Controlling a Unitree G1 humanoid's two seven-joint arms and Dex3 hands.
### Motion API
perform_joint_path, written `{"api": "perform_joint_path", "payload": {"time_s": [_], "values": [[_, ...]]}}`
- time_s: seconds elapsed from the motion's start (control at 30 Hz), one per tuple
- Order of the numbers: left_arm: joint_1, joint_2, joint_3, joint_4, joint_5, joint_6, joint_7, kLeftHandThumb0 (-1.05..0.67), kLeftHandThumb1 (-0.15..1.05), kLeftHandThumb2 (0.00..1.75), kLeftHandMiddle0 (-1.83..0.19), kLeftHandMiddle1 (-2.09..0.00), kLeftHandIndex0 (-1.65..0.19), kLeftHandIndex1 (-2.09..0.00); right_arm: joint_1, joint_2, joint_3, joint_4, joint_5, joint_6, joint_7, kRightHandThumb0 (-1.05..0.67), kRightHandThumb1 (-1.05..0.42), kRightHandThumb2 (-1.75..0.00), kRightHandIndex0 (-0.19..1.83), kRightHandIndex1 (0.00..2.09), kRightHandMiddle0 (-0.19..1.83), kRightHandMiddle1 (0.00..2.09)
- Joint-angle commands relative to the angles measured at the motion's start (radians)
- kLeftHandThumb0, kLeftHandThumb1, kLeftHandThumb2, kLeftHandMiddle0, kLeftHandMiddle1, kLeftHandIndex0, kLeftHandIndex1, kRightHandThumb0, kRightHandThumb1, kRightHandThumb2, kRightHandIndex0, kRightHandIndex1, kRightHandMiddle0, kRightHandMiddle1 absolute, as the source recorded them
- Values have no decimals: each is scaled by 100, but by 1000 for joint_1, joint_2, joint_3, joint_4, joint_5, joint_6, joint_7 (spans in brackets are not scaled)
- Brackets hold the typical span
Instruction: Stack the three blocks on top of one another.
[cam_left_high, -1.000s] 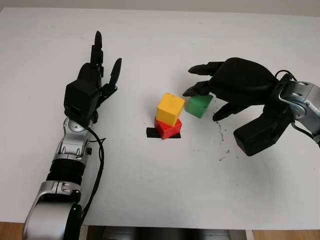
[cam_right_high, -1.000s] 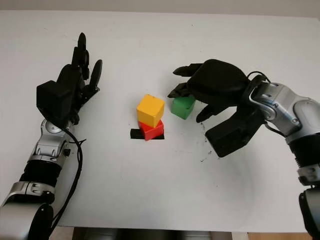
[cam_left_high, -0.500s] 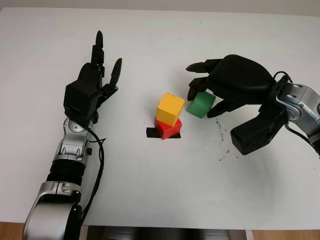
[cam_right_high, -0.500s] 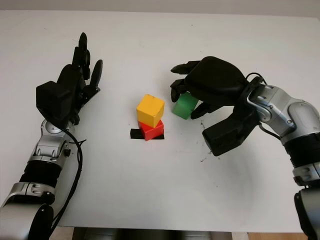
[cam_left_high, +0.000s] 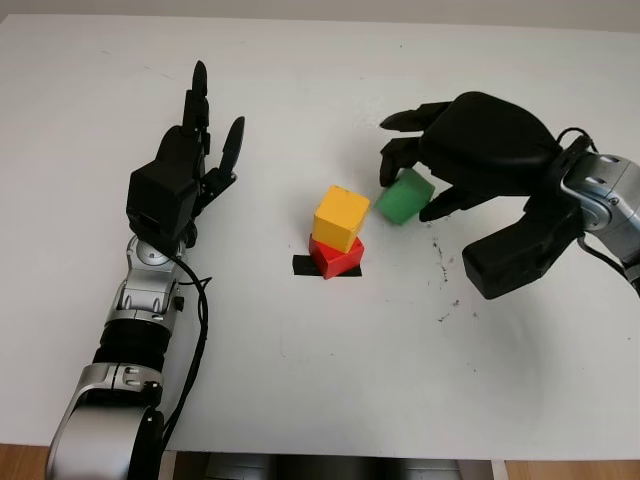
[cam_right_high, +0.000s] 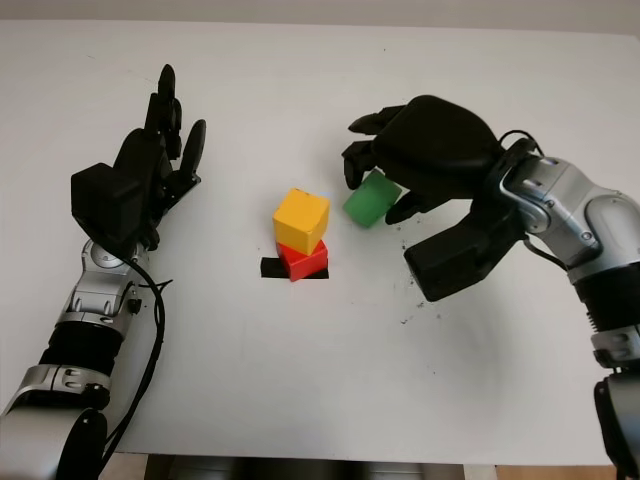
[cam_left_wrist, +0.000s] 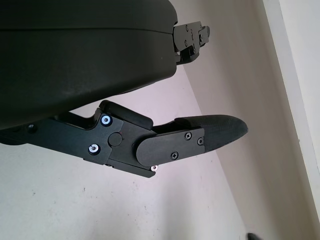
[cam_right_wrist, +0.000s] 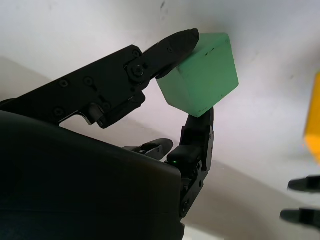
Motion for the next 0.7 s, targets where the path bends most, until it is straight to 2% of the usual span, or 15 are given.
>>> {"api": "perform_joint_path", "payload": {"time_s": [0.0, 0.23, 0.4, 0.67], "values": [[4, 1, -4, -6, 1, -3, 2, -71, 105, 59, 17, -6, 17, -5, -24, -25, -33, -33, 9, 17, -4, -41, -88, -6, 44, 5, 65, 107], [1, -2, -5, 3, 2, -10, 5, -70, 105, 58, 17, -6, 18, -5, 15, 9, -102, -128, 84, 119, 10, -40, -89, -6, 43, 5, 62, 109], [3, -1, -3, 4, -2, -17, -1, -69, 105, 58, 16, -6, 17, -5, 51, 58, -148, -200, 147, 207, 9, -37, -89, -5, 43, 5, 53, 125], [3, 2, -1, 7, -4, -23, -2, -70, 105, 58, 17, -5, 17, -5, 78, 215, -260, -349, 510, 521, 188, -33, -93, -6, 39, 3, 37, 154]]}}
